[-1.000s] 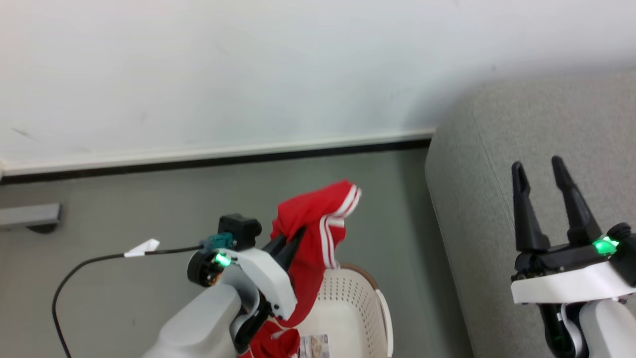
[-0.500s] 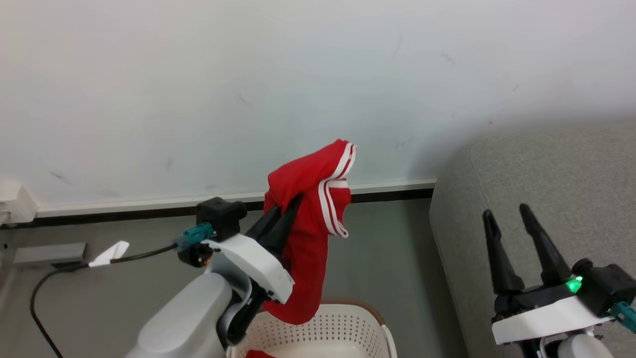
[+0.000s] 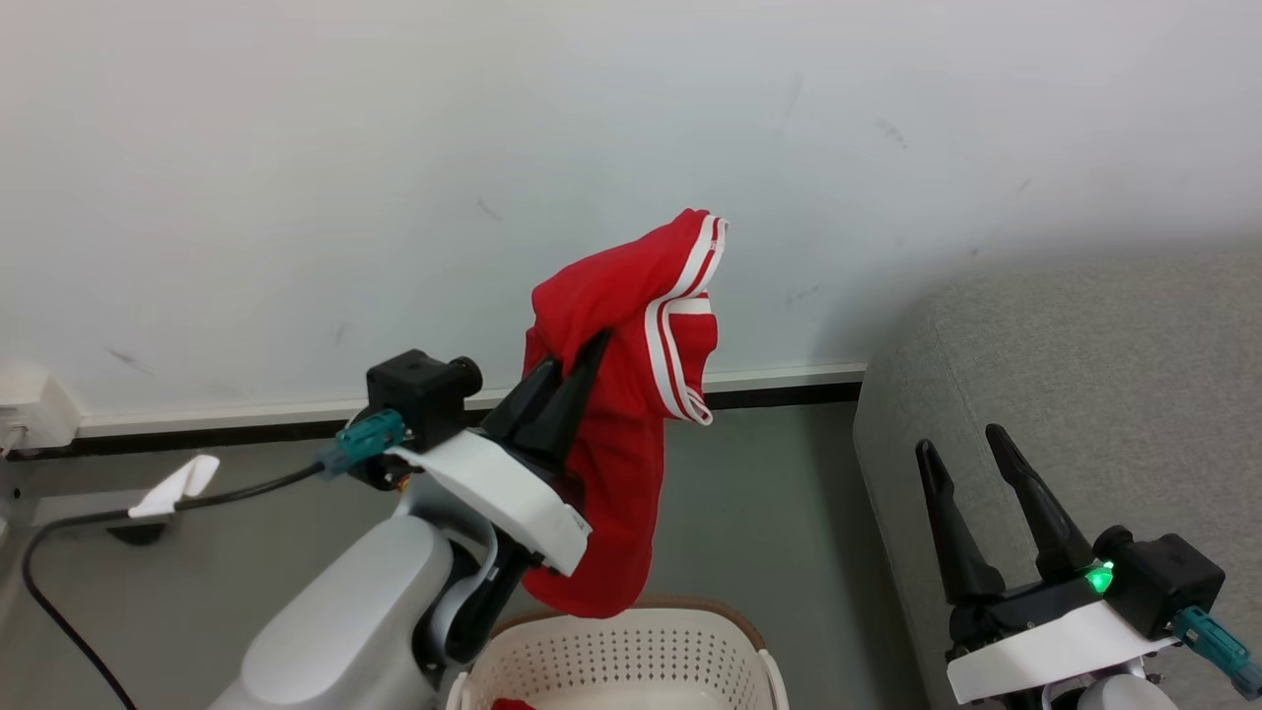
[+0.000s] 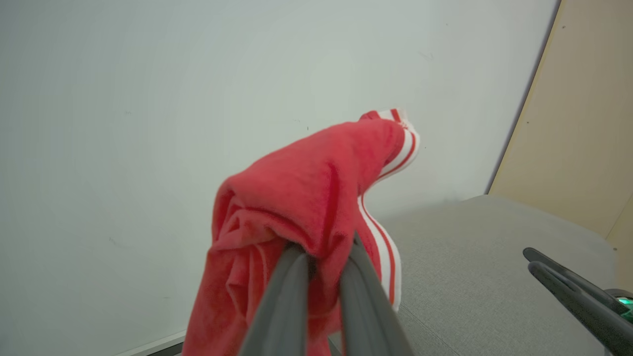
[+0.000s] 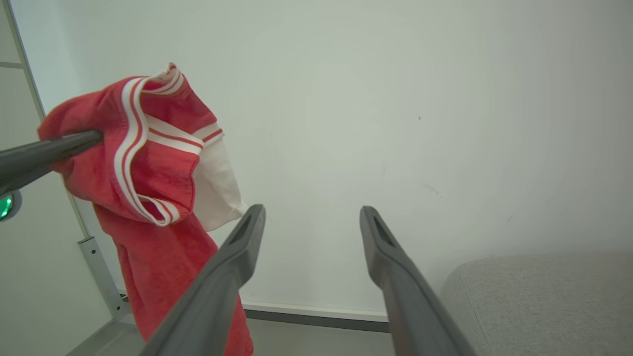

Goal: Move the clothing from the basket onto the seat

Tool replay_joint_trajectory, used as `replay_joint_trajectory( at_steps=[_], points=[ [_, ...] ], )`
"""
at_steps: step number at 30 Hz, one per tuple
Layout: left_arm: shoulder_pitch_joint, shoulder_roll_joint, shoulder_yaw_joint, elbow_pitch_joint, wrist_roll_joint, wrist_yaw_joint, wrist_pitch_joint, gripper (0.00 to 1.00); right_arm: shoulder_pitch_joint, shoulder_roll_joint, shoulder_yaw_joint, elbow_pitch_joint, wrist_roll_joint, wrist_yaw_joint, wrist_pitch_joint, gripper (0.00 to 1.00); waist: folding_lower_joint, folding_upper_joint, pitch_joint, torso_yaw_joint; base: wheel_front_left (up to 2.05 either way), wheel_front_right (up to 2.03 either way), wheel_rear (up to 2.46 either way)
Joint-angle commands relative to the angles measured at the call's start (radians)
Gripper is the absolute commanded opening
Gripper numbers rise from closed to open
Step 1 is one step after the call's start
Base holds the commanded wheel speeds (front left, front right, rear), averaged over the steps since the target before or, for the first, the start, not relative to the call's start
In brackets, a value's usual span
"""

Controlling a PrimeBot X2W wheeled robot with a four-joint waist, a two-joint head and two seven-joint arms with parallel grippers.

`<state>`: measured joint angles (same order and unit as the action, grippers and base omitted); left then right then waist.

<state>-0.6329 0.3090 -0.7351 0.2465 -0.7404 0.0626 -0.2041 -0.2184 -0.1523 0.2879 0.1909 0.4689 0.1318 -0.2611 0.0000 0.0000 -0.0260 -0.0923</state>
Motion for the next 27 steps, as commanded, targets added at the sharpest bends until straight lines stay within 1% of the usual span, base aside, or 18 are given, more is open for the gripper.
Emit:
replay_joint_trajectory(
  at_steps=[1, 5, 8, 11, 14, 16, 19, 22, 25, 27],
  points=[
    [0.017, 0.009, 0.004, -0.013, 0.011, 0.007, 0.003, 0.0, 0.002, -0.003, 0.005, 0.004, 0.006, -0.002, -0.002, 1.0, 0.0, 0.0, 0.002, 0.001, 0.0, 0.0, 0.0],
    [0.025, 0.013, 0.003, -0.026, 0.006, 0.015, 0.004, 0.0, -0.008, -0.002, 0.022, 0.013, 0.008, -0.002, -0.002, 1.0, 0.0, 0.0, 0.005, 0.0, 0.0, 0.0, 0.0],
    [0.024, 0.012, 0.001, -0.034, 0.004, 0.017, 0.006, 0.0, -0.017, -0.001, 0.055, 0.019, 0.013, -0.002, -0.002, 1.0, 0.0, 0.0, 0.006, 0.0, 0.0, 0.0, 0.0],
    [0.015, 0.011, -0.001, -0.043, 0.006, 0.018, 0.008, 0.0, -0.033, -0.014, 0.121, 0.032, -0.022, -0.002, -0.002, 1.0, 0.0, 0.0, 0.006, 0.004, 0.0, 0.0, 0.0],
    [0.004, 0.004, -0.008, -0.052, 0.011, 0.018, 0.015, 0.0, -0.053, -0.001, 0.187, 0.055, -0.018, -0.002, -0.002, 1.0, 0.0, 0.0, 0.006, 0.016, 0.0, 0.0, 0.0],
    [-0.003, -0.003, -0.016, -0.058, 0.014, 0.015, 0.017, 0.0, -0.071, 0.005, 0.234, 0.084, -0.016, -0.002, -0.002, 1.0, 0.0, 0.0, 0.007, 0.026, 0.0, 0.0, 0.0],
    [-0.013, -0.018, -0.032, -0.068, 0.017, 0.009, 0.026, 0.0, -0.113, 0.012, 0.312, 0.161, -0.003, -0.002, -0.002, 1.0, 0.0, 0.0, 0.008, 0.048, 0.0, 0.0, 0.0],
    [-0.021, -0.036, -0.05, -0.077, 0.02, -0.001, 0.033, 0.0, -0.165, 0.033, 0.374, 0.23, 0.017, -0.002, -0.002, 1.0, 0.0, 0.0, 0.008, 0.072, 0.0, 0.0, 0.0],
    [-0.018, -0.054, -0.069, -0.08, 0.015, -0.013, 0.037, 0.0, -0.217, 0.048, 0.426, 0.305, 0.034, -0.002, -0.002, 1.0, 0.0, 0.0, 0.008, 0.096, 0.0, 0.0, 0.0],
    [-0.015, -0.066, -0.079, -0.085, 0.007, -0.02, 0.039, 0.0, -0.247, 0.06, 0.443, 0.352, 0.046, -0.002, -0.002, 1.0, 0.0, 0.0, 0.007, 0.113, 0.0, 0.0, 0.0]
  ],
)
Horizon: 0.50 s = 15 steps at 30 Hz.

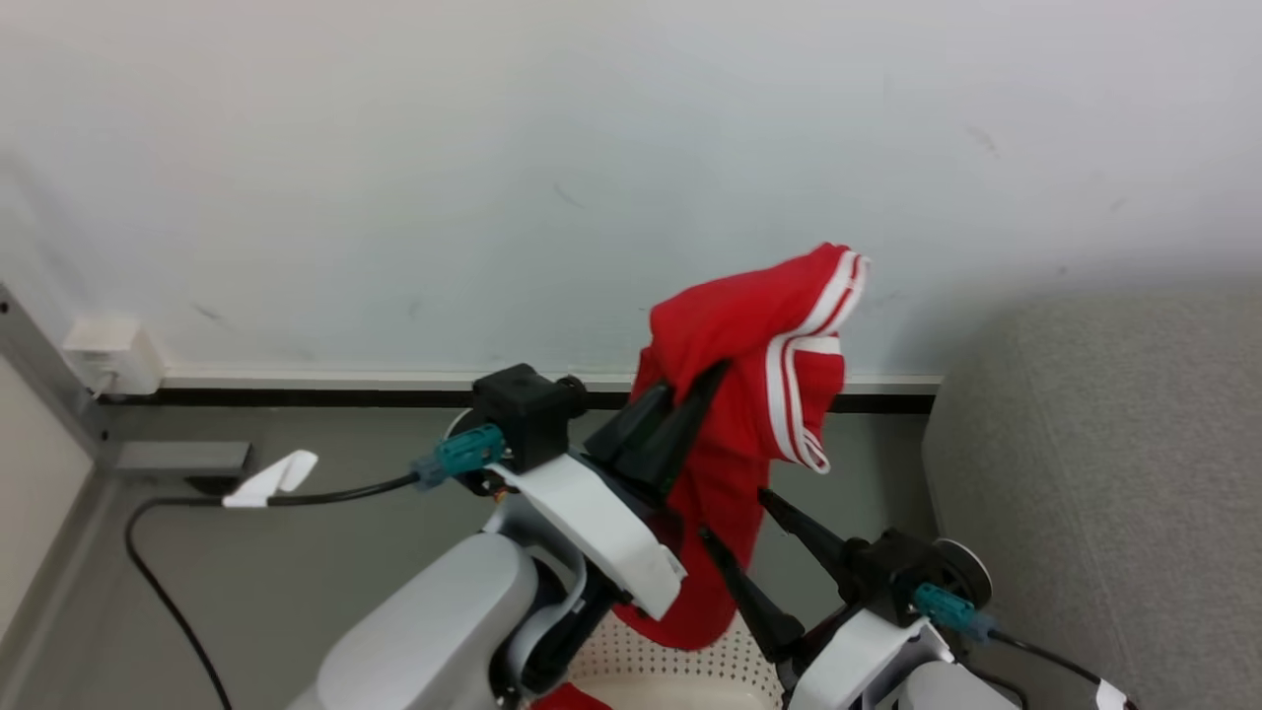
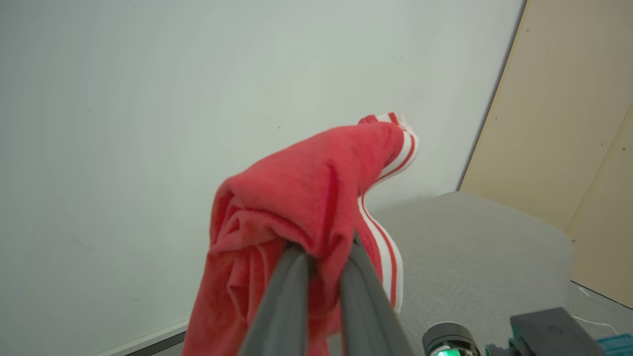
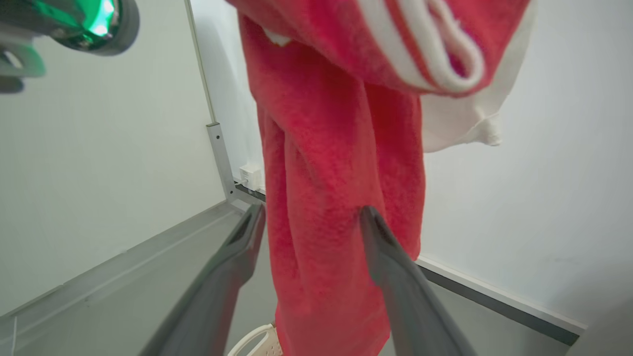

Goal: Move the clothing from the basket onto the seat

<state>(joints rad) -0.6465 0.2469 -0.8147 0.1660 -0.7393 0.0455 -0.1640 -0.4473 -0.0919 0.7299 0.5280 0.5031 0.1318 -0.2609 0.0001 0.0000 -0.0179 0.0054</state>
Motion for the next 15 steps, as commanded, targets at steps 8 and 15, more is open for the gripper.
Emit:
replay_joint_trajectory(
  at_steps=[8, 15],
  points=[
    [0.001, -0.042, -0.043, -0.033, -0.008, -0.024, 0.02, 0.0, -0.08, 0.019, -0.023, 0.147, -0.006, -0.002, -0.002, 1.0, -0.0001, 0.0, -0.009, 0.088, 0.0, 0.0, 0.0],
    [0.009, -0.075, -0.09, -0.057, -0.004, -0.041, 0.039, 0.0, -0.102, 0.029, -0.037, 0.204, 0.006, -0.002, -0.002, 1.0, -0.0001, 0.0, -0.018, 0.157, 0.0, 0.0, 0.0]
  ],
)
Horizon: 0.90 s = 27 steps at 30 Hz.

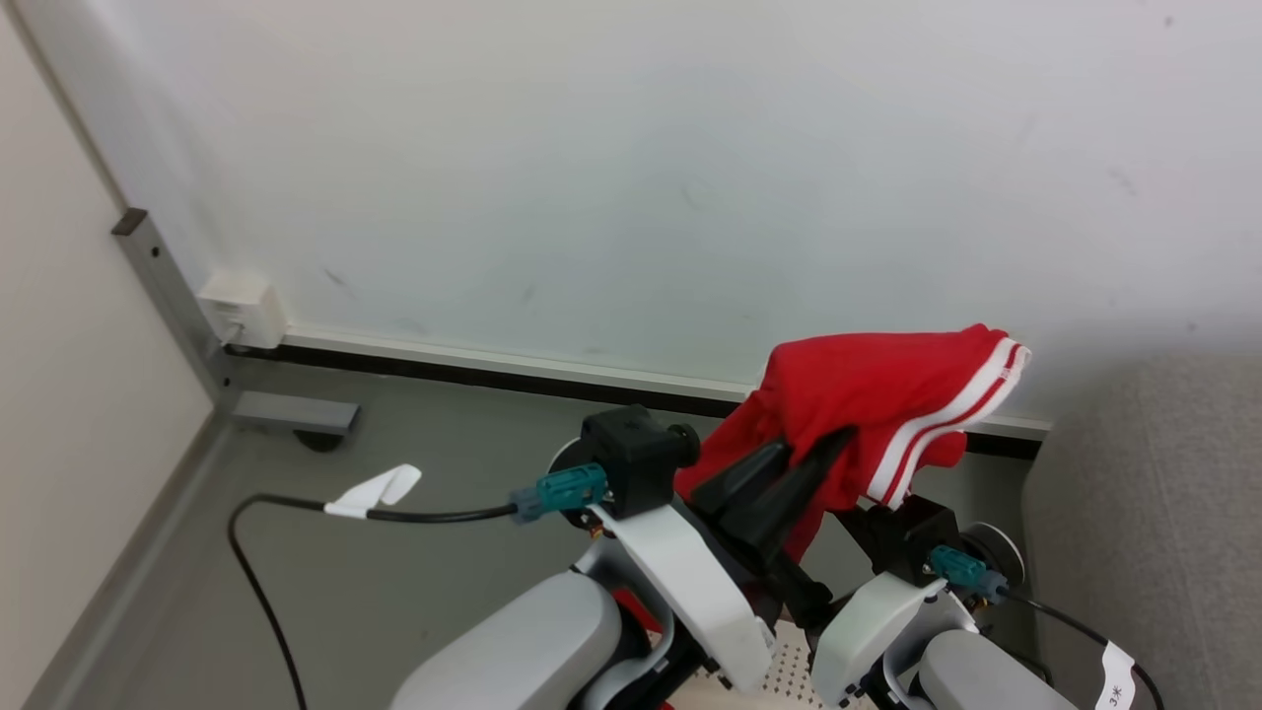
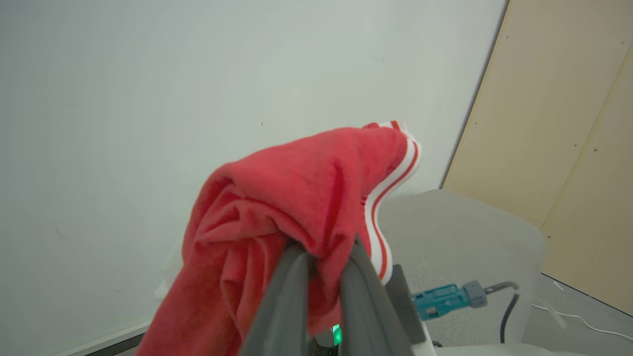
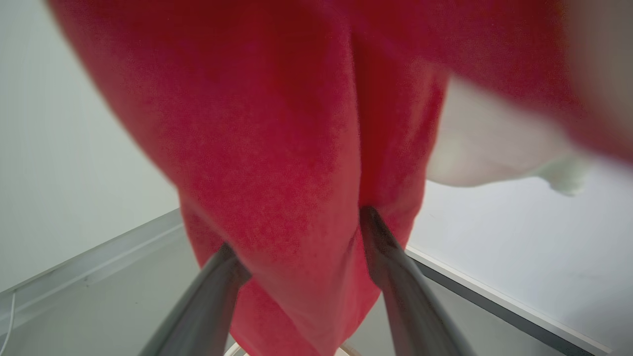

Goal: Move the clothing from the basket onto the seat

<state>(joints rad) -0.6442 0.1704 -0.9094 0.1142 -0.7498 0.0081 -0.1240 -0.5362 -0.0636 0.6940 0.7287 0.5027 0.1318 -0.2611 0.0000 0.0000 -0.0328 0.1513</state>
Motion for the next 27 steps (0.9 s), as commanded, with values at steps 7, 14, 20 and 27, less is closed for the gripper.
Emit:
replay_joint_trajectory(
  at_steps=[7, 14, 20, 27],
  points=[
    [0.021, -0.004, -0.002, 0.0, -0.013, -0.001, 0.0, 0.0, -0.006, 0.002, -0.002, -0.013, 0.027, -0.002, -0.002, 0.0, 0.0, 0.0, -0.015, 0.054, 0.0, 0.0, 0.0],
    [0.03, 0.013, 0.022, 0.021, -0.027, 0.01, -0.019, 0.0, 0.011, -0.01, 0.0, -0.043, 0.034, -0.002, -0.002, 0.0, 0.0, 0.0, -0.02, 0.054, 0.0, 0.0, 0.0],
    [0.041, 0.036, 0.044, 0.041, -0.034, 0.025, -0.029, 0.0, 0.034, -0.035, -0.031, -0.096, 0.026, -0.002, -0.002, 0.0, 0.0, 0.0, -0.017, 0.034, 0.0, 0.0, 0.0],
    [0.075, 0.06, 0.04, 0.061, -0.049, 0.024, -0.029, 0.0, 0.099, -0.057, -0.131, -0.201, -0.001, -0.002, -0.002, 0.0, 0.0, 0.0, -0.009, 0.001, 0.0, 0.0, 0.0]
  ],
)
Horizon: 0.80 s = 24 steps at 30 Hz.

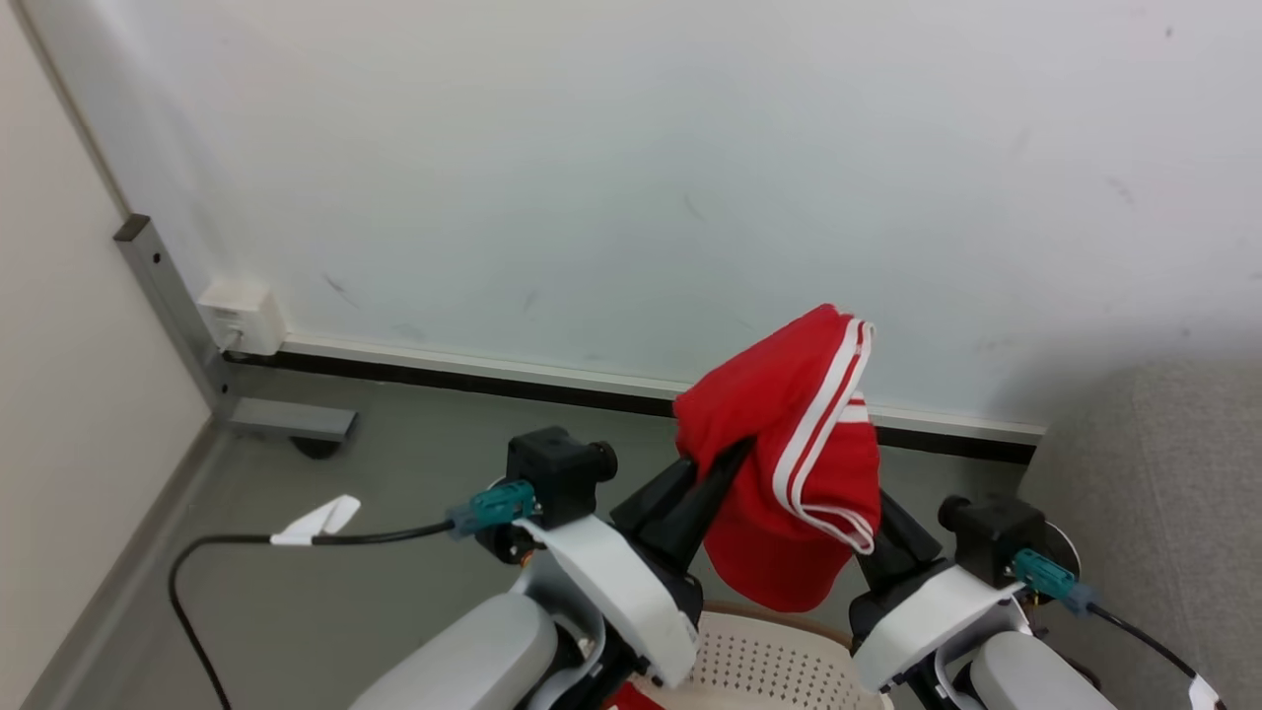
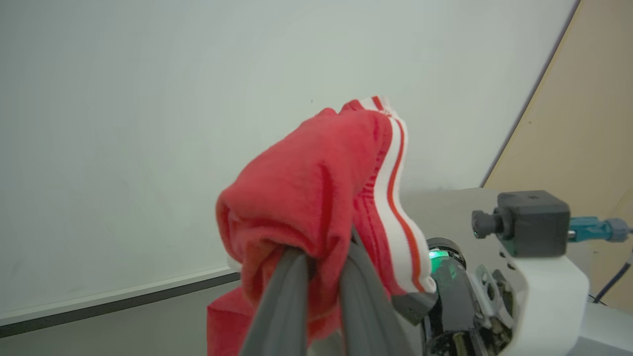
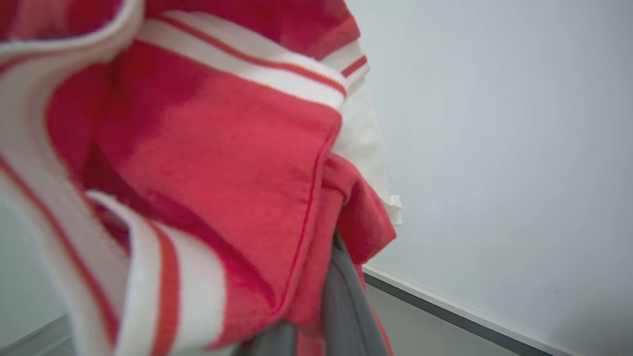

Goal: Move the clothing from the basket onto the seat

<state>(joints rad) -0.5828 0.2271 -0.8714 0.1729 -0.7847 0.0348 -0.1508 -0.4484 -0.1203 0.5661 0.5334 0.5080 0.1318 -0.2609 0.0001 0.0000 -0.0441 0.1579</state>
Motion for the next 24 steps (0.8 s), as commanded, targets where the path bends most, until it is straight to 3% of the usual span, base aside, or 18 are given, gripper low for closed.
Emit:
replay_joint_trajectory(
  at_steps=[1, 10, 12, 13, 24],
  points=[
    [0.019, 0.006, -0.004, 0.005, -0.012, -0.003, 0.0, 0.0, 0.02, -0.002, -0.017, -0.021, -0.01, -0.002, -0.002, 0.0, -0.0001, 0.0, 0.004, -0.012, 0.0, 0.0, 0.0],
    [0.044, 0.011, -0.026, 0.021, -0.004, 0.001, -0.006, 0.03, 0.072, -0.027, -0.14, -0.151, -0.057, -0.002, -0.003, 0.0, -0.0001, 0.0, 0.018, -0.082, 0.0, 0.0, 0.0],
    [0.044, 0.007, -0.03, 0.022, 0.0, -0.002, -0.009, 0.53, 0.079, -0.032, -0.164, -0.173, -0.061, -0.002, -0.003, 0.0, -0.0001, 0.0, 0.023, -0.1, 0.0, 0.0, 0.0],
    [0.042, 0.005, -0.033, 0.022, 0.002, -0.005, -0.011, 1.0, 0.082, -0.033, -0.174, -0.182, -0.064, -0.002, -0.003, 0.0, -0.0001, 0.0, 0.025, -0.109, 0.0, 0.0, 0.0],
    [0.018, 0.007, -0.052, 0.029, 0.034, -0.002, -0.024, 1.0, 0.083, -0.08, -0.27, -0.259, -0.097, -0.002, -0.003, 0.0, -0.0001, 0.0, 0.058, -0.236, 0.0, 0.0, 0.0]
  ],
)
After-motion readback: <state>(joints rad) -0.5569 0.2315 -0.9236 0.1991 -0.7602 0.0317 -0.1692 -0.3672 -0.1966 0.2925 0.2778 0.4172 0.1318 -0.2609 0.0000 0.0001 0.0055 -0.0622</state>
